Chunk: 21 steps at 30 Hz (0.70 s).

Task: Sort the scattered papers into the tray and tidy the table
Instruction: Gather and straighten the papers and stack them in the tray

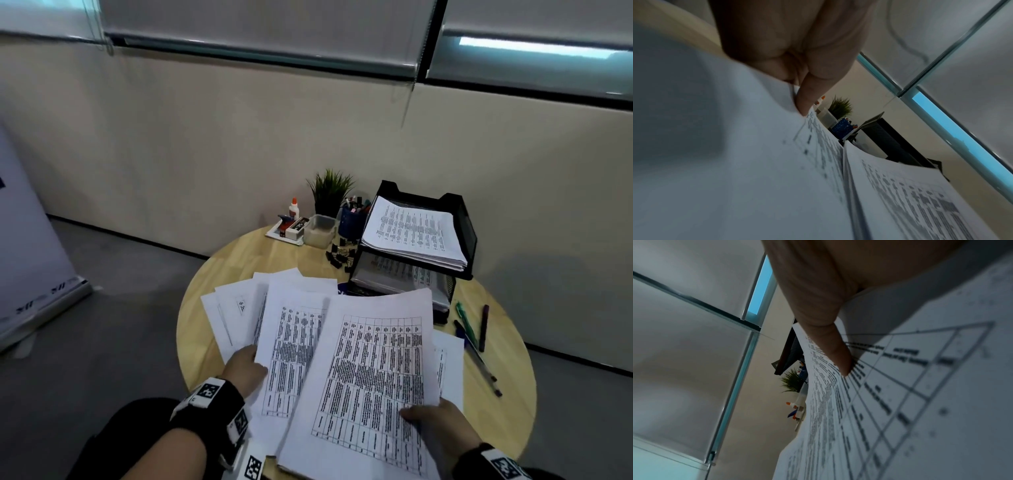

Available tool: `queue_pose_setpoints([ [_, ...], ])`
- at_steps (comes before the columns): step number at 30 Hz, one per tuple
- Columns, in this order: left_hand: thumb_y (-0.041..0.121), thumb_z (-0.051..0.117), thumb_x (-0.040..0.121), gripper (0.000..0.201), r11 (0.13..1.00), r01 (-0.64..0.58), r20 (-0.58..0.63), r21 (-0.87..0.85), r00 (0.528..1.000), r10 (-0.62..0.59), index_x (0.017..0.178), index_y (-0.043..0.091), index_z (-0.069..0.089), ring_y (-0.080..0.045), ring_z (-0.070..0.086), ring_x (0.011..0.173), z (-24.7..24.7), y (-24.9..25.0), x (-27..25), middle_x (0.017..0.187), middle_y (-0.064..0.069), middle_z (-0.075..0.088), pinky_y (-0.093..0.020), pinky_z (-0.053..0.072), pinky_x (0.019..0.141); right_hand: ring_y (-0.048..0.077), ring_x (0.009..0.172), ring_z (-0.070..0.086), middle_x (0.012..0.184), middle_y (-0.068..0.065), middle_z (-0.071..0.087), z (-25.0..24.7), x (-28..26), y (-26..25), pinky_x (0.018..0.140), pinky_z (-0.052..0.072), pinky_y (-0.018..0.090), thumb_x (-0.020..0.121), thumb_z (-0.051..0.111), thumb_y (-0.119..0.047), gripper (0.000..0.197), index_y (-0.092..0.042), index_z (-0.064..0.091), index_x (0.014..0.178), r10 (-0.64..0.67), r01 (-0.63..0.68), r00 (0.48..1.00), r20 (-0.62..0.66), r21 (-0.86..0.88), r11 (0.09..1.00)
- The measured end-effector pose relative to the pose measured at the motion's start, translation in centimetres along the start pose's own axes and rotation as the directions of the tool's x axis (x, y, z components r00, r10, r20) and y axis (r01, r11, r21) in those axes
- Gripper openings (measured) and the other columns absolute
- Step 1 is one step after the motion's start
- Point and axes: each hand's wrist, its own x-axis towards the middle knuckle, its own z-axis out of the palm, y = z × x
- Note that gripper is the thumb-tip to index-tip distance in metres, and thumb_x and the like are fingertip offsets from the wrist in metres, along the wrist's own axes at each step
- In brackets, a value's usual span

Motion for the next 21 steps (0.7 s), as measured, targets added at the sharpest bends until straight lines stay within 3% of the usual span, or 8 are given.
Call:
queue_pose_setpoints([
  [1, -0.002, 0.051, 0.088, 0.024, 1.0, 0.006, 0.061, 0.018, 0.998, -0.007, 0.109, 0.009, 0.054, -0.017, 0.051, 0.094, 0.0, 0.1, -0.2, 0.104, -0.008, 0.058, -0.02, 0.036, 0.072, 0.037, 0.1, 0.054, 0.119, 0.014, 0.018, 0.0, -0.2, -0.2, 0.094, 0.04, 0.042, 0.065, 0.073, 0.018, 0.076, 0.009, 0.037, 0.132, -0.008, 0.008, 1.0, 0.015, -0.014, 1.0],
  [2, -0.001, 0.052, 0.088, 0.023, 0.999, 0.024, 0.11, 0.033, 0.994, -0.027, 0.107, 0.012, 0.053, -0.016, 0.051, 0.094, 0.1, 0.1, -0.3, 0.104, -0.007, 0.056, -0.019, 0.036, 0.073, 0.033, 0.092, 0.053, 0.108, 0.033, 0.056, 0.3, -0.6, -0.5, 0.083, 0.04, 0.037, 0.074, 0.061, 0.023, 0.065, 0.015, 0.035, 0.133, -0.02, 0.022, 0.999, 0.028, -0.043, 0.999],
  [7, 0.008, 0.063, 0.089, 0.023, 0.949, 0.161, 0.213, -0.271, 0.972, -0.104, 0.101, 0.015, 0.045, -0.01, 0.049, 0.08, 1.2, 1.3, -1.8, 0.093, 0.01, 0.05, -0.003, 0.039, 0.059, 0.017, 0.039, 0.033, 0.061, 0.012, 0.041, 1.7, -0.4, -0.5, 0.039, 0.024, 0.02, 0.079, 0.048, 0.016, 0.076, -0.007, 0.02, 0.146, -0.038, 0.038, 0.999, 0.004, -0.215, 0.976],
  [9, 0.027, 0.087, 0.061, 0.07, 0.923, 0.195, 0.286, -0.333, 0.953, -0.099, 0.118, 0.002, 0.054, -0.018, 0.061, 0.099, 2.2, 0.5, -1.3, 0.113, -0.004, 0.063, -0.018, 0.05, 0.088, 0.016, 0.039, 0.036, 0.064, 0.016, 0.049, 2.6, -0.5, -0.2, 0.038, 0.027, 0.021, 0.079, 0.049, 0.014, 0.077, -0.014, 0.022, 0.145, -0.071, 0.088, 0.995, 0.066, -0.306, 0.948],
  [12, 0.034, 0.084, 0.043, 0.11, 0.946, 0.12, 0.279, -0.301, 0.96, -0.033, 0.139, 0.002, 0.04, -0.028, 0.054, 0.121, 3.7, -2.0, 0.9, 0.135, -0.013, 0.053, -0.043, 0.04, 0.107, 0.017, 0.048, 0.042, 0.074, 0.014, 0.055, 3.5, -0.9, -0.5, 0.041, 0.033, 0.02, 0.076, 0.049, 0.015, 0.045, -0.002, 0.046, 0.117, -0.177, 0.224, 0.973, 0.147, -0.442, 0.868],
  [15, 0.018, 0.077, 0.066, 0.083, 0.957, 0.043, 0.245, -0.288, 0.969, 0.03, 0.139, 0.004, 0.04, -0.026, 0.051, 0.123, 3.0, -0.5, -0.5, 0.137, -0.011, 0.051, -0.037, 0.039, 0.107, 0.014, 0.061, 0.05, 0.074, 0.002, 0.055, 3.0, -0.1, -1.1, 0.053, 0.037, 0.023, 0.079, 0.061, -0.007, 0.012, -0.008, 0.053, 0.088, -0.254, 0.244, 0.963, 0.089, -0.688, 0.683],
  [18, -0.011, 0.062, 0.08, 0.055, 0.929, 0.007, 0.22, -0.371, 0.972, 0.081, 0.131, 0.003, 0.048, -0.026, 0.059, 0.109, 2.3, 0.4, -1.1, 0.122, -0.012, 0.061, -0.032, 0.044, 0.095, 0.028, 0.101, 0.051, 0.11, 0.009, 0.053, 0.9, 0.7, -1.3, 0.083, 0.042, 0.034, 0.074, 0.064, -0.038, 0.036, -0.014, 0.054, 0.099, -0.223, -0.035, 0.964, -0.146, -0.899, 0.437],
  [21, -0.006, 0.068, 0.073, 0.059, 0.922, -0.036, 0.158, -0.385, 0.982, 0.104, 0.128, 0.006, 0.051, -0.026, 0.06, 0.106, 1.0, 1.0, -1.3, 0.116, -0.011, 0.064, -0.035, 0.045, 0.096, 0.033, 0.122, 0.041, 0.13, 0.015, 0.043, -1.1, 0.3, -1.5, 0.097, 0.037, 0.038, 0.065, 0.072, -0.055, 0.08, -0.011, 0.04, 0.123, -0.132, -0.286, 0.921, -0.366, -0.868, 0.407],
])
